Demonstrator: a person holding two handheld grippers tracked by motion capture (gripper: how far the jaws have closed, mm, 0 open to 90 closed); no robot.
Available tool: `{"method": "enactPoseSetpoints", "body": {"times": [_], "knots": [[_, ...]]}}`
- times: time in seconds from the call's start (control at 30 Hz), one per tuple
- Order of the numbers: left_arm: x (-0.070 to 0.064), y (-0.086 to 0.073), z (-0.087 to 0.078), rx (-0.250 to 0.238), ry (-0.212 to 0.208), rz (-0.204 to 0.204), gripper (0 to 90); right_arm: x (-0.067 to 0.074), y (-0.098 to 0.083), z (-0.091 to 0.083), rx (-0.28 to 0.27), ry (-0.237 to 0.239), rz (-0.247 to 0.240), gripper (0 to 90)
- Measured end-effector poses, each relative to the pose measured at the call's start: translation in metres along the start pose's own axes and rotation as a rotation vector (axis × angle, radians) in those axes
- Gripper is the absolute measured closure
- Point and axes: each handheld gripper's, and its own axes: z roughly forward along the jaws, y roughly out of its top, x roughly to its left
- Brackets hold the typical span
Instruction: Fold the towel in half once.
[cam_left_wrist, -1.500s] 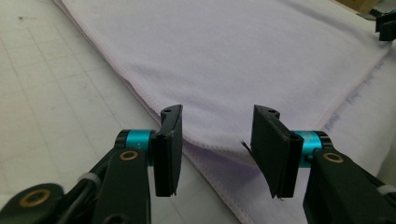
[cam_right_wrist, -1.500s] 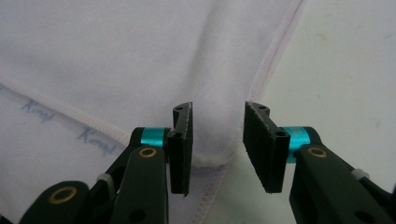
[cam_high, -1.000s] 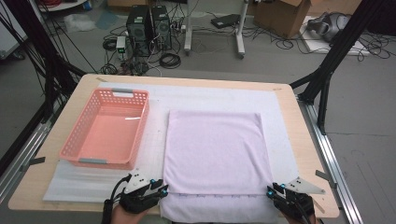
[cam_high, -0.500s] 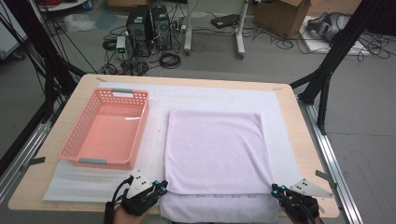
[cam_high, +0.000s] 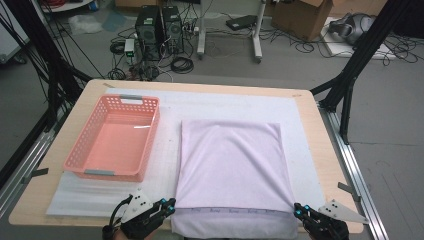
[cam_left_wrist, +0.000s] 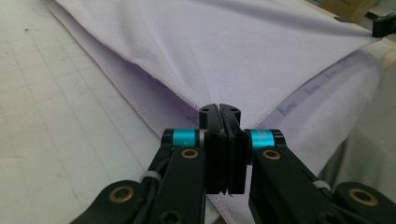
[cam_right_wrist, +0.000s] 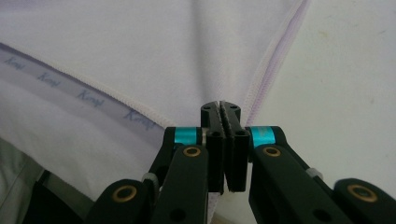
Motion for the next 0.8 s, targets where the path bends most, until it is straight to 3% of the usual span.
{"method": "enactPoseSetpoints", "body": {"times": [0.37, 0.57, 0.8], "knots": [[-0.016, -0.008, -0.019, -0.014, -0.008, 0.007, 88.3, 0.014, -0.014, -0.026, -0.004, 0.009, -0.009, 88.8], [-0.029, -0.022, -0.035, -0.001, -0.025, 0.014, 88.3, 0.023, -0.021, -0.04, -0.01, 0.017, -0.029, 88.8], [-0.032, -0.03, -0.032, 0.03, -0.048, 0.01, 87.8, 0.028, -0.03, -0.046, 0.022, 0.016, -0.048, 88.7]]}}
